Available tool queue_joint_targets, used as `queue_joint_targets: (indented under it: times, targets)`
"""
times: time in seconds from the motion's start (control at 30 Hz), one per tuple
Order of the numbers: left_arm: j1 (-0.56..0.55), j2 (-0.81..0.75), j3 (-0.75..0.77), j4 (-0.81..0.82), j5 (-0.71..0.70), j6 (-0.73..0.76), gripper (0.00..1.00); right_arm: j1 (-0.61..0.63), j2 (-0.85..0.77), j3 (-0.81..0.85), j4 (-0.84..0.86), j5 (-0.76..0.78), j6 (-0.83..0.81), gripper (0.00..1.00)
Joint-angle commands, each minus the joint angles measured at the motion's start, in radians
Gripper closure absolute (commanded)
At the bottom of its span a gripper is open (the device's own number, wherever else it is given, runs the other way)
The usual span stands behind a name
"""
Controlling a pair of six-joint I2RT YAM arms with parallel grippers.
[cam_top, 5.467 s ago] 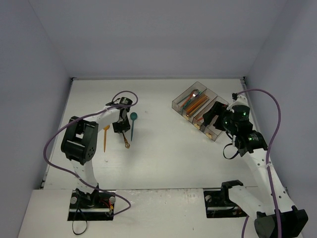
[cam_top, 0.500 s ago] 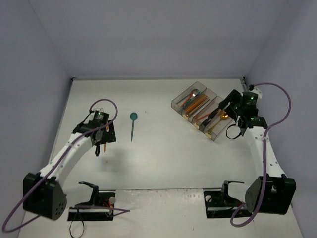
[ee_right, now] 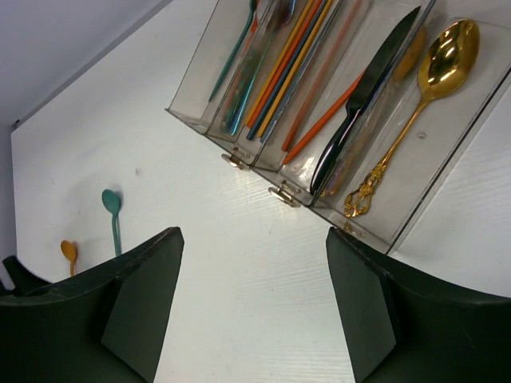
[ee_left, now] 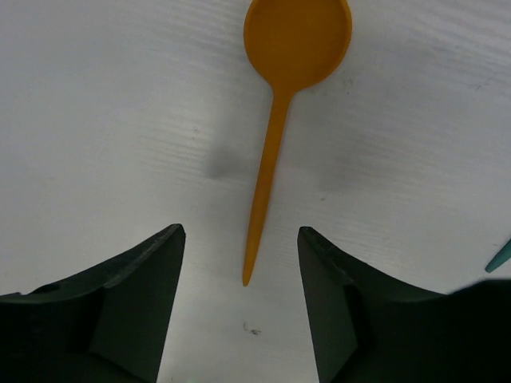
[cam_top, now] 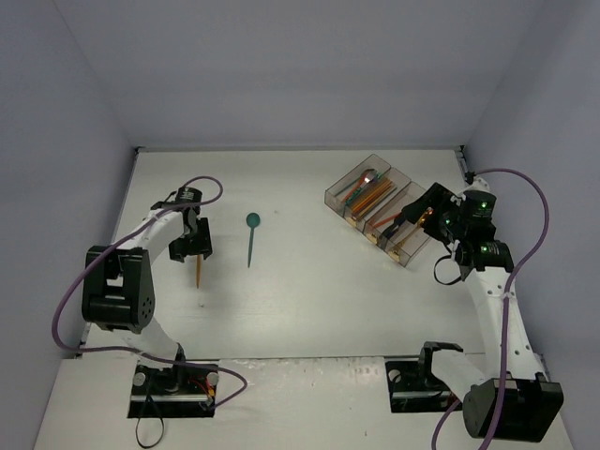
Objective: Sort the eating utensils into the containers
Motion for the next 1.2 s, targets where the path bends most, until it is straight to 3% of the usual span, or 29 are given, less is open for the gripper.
queue_joint_targets:
  times: [0.0,0.3,0.53,0.67,0.9,1.17]
  targets:
    - [0.012,0.074,0.072,0.025,0.010,0.050,0.49,0.001,-0.033,-0.003,0.031,-0.070,-0.026,0.30]
    - [0.031,0.198,0.118,0.061,0.010,0.059,0.63,0.001,-0.033,0.003,0.031,-0.150,-0.071,0.29]
    - [0.037,0.264,0.163,0.070,0.068,0.049,0.98,0.013,-0.017,0.028,0.031,-0.243,-0.114,0.29]
    - [0.032,0.214,0.179,0.072,0.122,-0.021,1.00,0.072,-0.005,0.064,0.032,-0.263,-0.133,0.27]
    - [-0.041,0.015,0.195,0.074,0.234,-0.257,1.00,0.338,0.068,0.147,0.040,-0.205,-0.174,0.23]
    - [-0.244,-0.132,0.262,0.140,0.278,-0.552,1.00,0.713,0.232,0.249,0.096,-0.062,-0.185,0.23]
